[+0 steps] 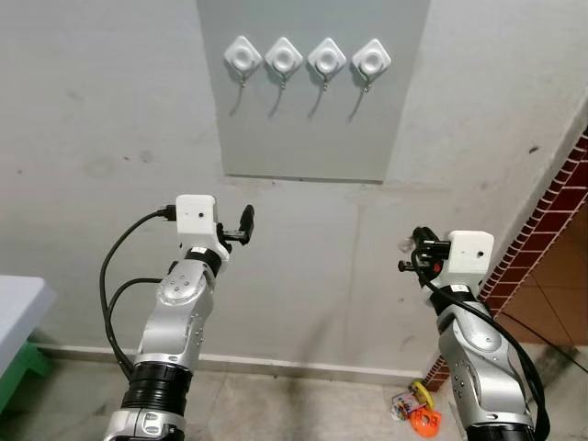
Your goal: Hang keys on a hook
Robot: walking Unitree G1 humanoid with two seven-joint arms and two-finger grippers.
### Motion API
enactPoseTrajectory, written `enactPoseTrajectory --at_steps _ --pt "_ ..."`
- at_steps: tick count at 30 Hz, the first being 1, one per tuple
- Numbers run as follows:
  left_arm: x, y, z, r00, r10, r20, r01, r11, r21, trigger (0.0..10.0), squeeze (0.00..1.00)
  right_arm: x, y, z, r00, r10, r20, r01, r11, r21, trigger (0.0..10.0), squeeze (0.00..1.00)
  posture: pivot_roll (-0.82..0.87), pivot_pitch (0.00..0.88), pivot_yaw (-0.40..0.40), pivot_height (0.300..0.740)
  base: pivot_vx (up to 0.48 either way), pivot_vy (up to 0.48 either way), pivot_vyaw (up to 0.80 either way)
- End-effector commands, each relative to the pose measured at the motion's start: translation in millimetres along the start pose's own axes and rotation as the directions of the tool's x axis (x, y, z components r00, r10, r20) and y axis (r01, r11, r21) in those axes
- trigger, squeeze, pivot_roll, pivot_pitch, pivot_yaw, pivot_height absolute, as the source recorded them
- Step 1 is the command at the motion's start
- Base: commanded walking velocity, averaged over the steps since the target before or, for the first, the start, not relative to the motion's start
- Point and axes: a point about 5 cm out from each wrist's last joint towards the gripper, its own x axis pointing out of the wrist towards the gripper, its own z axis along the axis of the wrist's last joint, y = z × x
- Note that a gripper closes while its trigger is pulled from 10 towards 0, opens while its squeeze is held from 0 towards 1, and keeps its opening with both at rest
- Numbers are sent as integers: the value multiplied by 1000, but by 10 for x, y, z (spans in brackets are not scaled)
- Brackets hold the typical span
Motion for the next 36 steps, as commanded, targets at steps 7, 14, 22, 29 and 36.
enactPoseTrajectory --at_steps 7,14,22,29,36 --pt "40 -202 129 991 -126 34 124 990 63 10000 0 69 -18 178 998 27 55 -26 999 -27 10000 0 21 0 28 740 0 0 0" --pt "85 -431 250 961 -272 58 262 955 137 10000 0 181 8 312 993 57 101 -54 998 -33 10000 0 12 0 44 740 0 0 0" --pt "101 -615 410 910 -402 103 387 912 133 10000 0 354 102 529 975 130 179 -130 991 -12 10000 0 6 0 64 740 0 0 0" --pt "168 -647 561 886 -443 133 424 893 150 10000 0 508 173 768 944 217 249 -220 975 -17 10000 0 3 0 72 740 0 0 0" --pt "211 -641 629 880 -452 144 432 889 153 10000 0 641 196 952 916 255 310 -277 960 30 10000 0 3 0 73 740 0 0 0"
